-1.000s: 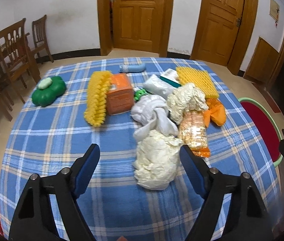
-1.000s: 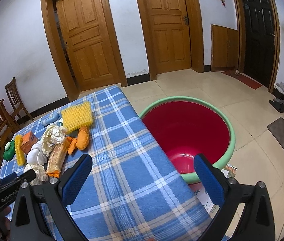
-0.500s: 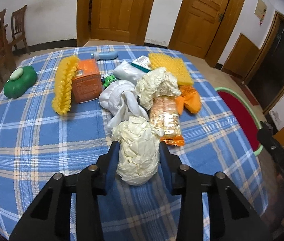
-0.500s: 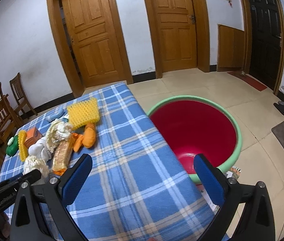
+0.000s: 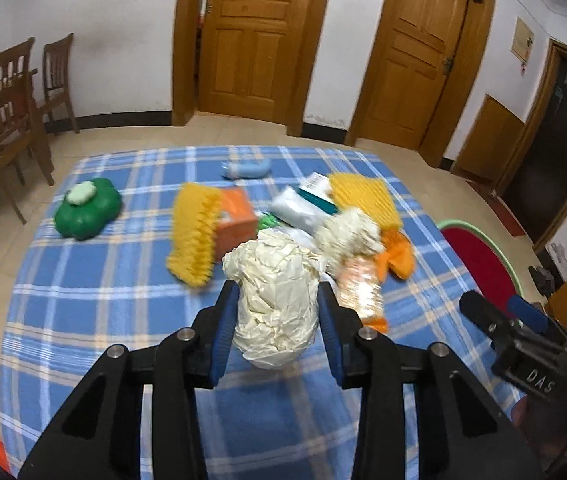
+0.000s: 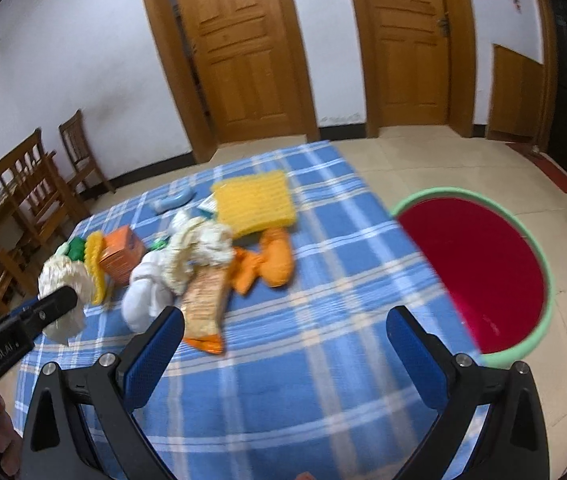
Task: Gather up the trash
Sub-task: 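Grasp the clear bread bag with orange ends with the right tool while the left tool holds the white bag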
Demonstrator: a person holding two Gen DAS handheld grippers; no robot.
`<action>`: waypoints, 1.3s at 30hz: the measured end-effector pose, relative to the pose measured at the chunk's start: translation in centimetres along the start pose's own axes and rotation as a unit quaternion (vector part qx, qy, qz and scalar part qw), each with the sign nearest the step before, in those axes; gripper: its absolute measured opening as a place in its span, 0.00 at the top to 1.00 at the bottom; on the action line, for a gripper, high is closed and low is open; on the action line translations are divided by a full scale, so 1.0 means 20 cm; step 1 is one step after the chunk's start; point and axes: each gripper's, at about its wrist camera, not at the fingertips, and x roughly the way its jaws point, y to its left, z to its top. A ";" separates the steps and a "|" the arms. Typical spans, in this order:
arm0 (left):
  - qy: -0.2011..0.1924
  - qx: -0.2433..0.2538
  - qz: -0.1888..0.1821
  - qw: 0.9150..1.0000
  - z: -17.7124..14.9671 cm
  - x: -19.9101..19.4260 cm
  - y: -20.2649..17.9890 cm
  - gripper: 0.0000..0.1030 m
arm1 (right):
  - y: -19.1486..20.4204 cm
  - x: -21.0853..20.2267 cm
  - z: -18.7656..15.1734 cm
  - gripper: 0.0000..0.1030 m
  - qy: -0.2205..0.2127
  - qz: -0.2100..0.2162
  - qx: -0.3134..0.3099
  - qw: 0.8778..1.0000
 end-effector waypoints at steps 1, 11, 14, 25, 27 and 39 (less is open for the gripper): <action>-0.003 -0.005 0.004 1.000 0.01 0.00 0.03 0.62 | 0.02 0.02 0.00 0.00 0.005 0.003 -0.002 1.000; -0.020 -0.038 0.024 0.999 0.05 0.03 0.28 0.62 | 0.25 0.22 -0.02 0.19 0.053 0.002 -0.030 0.998; -0.024 -0.037 0.021 0.999 0.04 0.06 0.32 0.62 | 0.29 0.27 -0.02 0.24 0.062 -0.002 -0.035 0.997; -0.025 -0.043 -0.014 0.999 0.02 0.14 0.41 0.62 | 0.38 0.37 -0.07 0.54 0.084 -0.030 -0.046 0.995; -0.025 -0.041 -0.022 0.999 0.02 0.15 0.40 0.62 | 0.37 0.36 -0.08 0.55 0.082 -0.027 -0.045 0.995; -0.031 -0.039 -0.045 0.998 0.01 0.10 0.35 0.62 | 0.35 0.14 -0.12 0.60 0.061 -0.004 -0.053 0.997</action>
